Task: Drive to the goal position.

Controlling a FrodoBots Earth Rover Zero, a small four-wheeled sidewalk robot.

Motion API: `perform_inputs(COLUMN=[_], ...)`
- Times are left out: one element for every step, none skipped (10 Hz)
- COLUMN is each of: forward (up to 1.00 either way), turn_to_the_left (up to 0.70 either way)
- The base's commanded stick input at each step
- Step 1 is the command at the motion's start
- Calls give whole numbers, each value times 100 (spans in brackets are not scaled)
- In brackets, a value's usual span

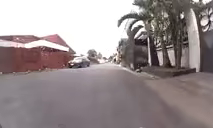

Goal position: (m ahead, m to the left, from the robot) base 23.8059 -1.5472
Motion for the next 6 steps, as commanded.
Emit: perform_inputs(forward=[100,100,100,100,100,100], turn_to_the_left=[0,0,0,0,0,0])
